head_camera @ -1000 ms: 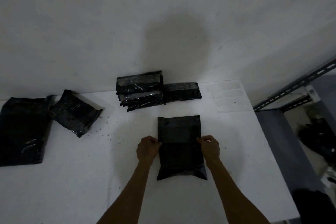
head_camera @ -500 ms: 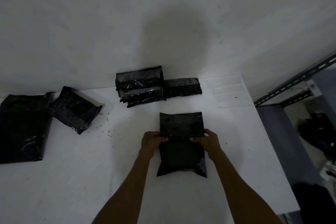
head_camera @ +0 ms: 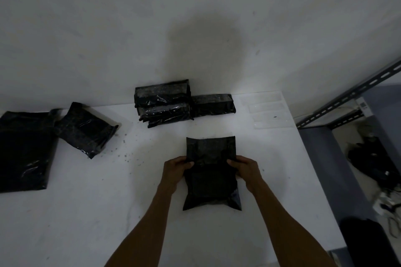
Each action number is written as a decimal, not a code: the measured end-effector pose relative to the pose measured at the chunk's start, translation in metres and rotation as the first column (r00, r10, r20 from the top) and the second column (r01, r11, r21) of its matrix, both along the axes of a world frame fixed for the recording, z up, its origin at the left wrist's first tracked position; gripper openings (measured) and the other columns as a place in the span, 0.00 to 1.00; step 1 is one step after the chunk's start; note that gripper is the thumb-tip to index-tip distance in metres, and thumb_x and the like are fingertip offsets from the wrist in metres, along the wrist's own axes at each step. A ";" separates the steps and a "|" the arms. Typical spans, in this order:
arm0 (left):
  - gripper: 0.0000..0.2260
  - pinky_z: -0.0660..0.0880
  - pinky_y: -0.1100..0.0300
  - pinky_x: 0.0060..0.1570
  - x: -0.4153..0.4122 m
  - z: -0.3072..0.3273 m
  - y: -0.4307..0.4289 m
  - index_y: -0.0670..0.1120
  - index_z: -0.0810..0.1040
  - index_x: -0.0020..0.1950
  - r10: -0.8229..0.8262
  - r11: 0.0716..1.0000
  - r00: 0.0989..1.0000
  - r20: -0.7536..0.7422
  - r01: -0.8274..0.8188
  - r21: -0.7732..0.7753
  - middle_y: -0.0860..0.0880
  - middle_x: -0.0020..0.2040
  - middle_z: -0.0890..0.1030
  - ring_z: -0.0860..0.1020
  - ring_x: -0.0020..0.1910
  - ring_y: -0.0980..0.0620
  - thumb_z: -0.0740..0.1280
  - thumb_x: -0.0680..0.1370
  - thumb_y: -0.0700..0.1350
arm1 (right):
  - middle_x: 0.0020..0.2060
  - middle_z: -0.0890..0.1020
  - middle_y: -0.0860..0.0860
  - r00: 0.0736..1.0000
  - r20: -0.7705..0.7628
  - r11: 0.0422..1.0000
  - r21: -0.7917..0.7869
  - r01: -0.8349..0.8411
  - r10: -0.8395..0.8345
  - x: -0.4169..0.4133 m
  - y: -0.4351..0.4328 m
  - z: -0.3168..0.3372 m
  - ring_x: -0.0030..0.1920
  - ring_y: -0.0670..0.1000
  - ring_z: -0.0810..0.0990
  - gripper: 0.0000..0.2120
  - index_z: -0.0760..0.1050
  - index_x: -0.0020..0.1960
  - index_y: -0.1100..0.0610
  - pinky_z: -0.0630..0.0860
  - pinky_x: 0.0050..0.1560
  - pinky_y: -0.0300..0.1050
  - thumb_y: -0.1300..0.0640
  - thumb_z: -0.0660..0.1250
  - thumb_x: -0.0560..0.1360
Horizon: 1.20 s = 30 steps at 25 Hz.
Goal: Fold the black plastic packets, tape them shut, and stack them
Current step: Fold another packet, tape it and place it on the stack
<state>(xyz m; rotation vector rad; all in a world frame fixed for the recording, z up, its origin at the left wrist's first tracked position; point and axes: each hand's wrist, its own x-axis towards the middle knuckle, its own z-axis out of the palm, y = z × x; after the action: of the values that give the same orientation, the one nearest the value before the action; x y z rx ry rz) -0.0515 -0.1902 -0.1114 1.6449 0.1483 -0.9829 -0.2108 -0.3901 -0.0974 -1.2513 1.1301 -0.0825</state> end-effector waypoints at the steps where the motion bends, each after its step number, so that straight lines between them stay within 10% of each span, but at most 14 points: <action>1: 0.11 0.80 0.63 0.46 -0.001 0.003 0.000 0.42 0.84 0.52 0.035 0.999 0.999 -0.007 -0.035 -0.013 0.47 0.46 0.86 0.84 0.45 0.51 0.76 0.71 0.34 | 0.45 0.86 0.53 1.000 0.016 1.000 -0.004 0.009 -0.009 -0.001 -0.001 0.001 0.49 0.55 0.84 0.08 0.85 0.47 0.54 0.81 0.53 0.50 0.63 0.77 0.70; 10: 0.13 0.77 0.56 0.43 -0.009 0.002 0.026 0.49 0.85 0.37 -0.064 0.993 0.984 0.167 0.046 0.109 0.53 0.33 0.84 0.80 0.42 0.46 0.71 0.74 0.32 | 0.37 0.85 0.48 0.998 -0.062 0.991 -0.132 -0.006 -0.002 -0.031 -0.005 0.015 0.42 0.53 0.81 0.10 0.84 0.37 0.52 0.77 0.43 0.47 0.67 0.77 0.69; 15: 0.19 0.78 0.63 0.52 -0.020 0.003 0.033 0.52 0.86 0.39 -0.273 0.959 0.874 0.402 0.212 0.190 0.52 0.48 0.85 0.82 0.51 0.51 0.65 0.75 0.30 | 0.39 0.86 0.47 0.961 -0.183 0.896 -0.360 -0.260 0.205 -0.058 -0.001 0.012 0.45 0.49 0.84 0.13 0.86 0.39 0.49 0.79 0.47 0.43 0.66 0.72 0.71; 21: 0.12 0.65 0.60 0.64 -0.051 0.012 0.024 0.42 0.84 0.49 -0.384 0.907 0.689 0.615 0.157 0.391 0.42 0.67 0.76 0.73 0.66 0.43 0.64 0.74 0.30 | 0.43 0.85 0.49 0.978 -0.199 0.886 -0.439 -0.151 0.068 -0.063 0.019 0.017 0.45 0.49 0.82 0.10 0.83 0.48 0.48 0.76 0.45 0.40 0.62 0.66 0.77; 26: 0.11 0.74 0.50 0.60 -0.091 0.004 0.019 0.46 0.83 0.54 -0.530 0.842 0.331 0.781 0.316 0.437 0.44 0.64 0.78 0.75 0.61 0.46 0.74 0.73 0.47 | 0.40 0.83 0.51 0.972 -0.230 0.937 -0.330 -0.114 0.038 -0.061 0.040 0.011 0.41 0.51 0.82 0.16 0.77 0.58 0.53 0.81 0.43 0.46 0.55 0.76 0.72; 30: 0.10 0.78 0.45 0.53 -0.116 -0.003 0.018 0.45 0.82 0.53 -0.605 0.778 0.239 0.759 0.378 0.501 0.44 0.59 0.80 0.78 0.57 0.43 0.73 0.74 0.46 | 0.36 0.81 0.50 0.970 -0.240 0.946 -0.322 -0.044 -0.036 -0.053 0.034 0.012 0.39 0.50 0.80 0.17 0.77 0.60 0.57 0.76 0.40 0.39 0.57 0.74 0.73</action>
<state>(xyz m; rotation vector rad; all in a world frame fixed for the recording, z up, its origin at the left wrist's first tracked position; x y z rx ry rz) -0.1675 -0.1720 -0.1144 2.2892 -1.1588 -0.3466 -0.2636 -0.3562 -0.0851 -1.5902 1.3647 -0.1187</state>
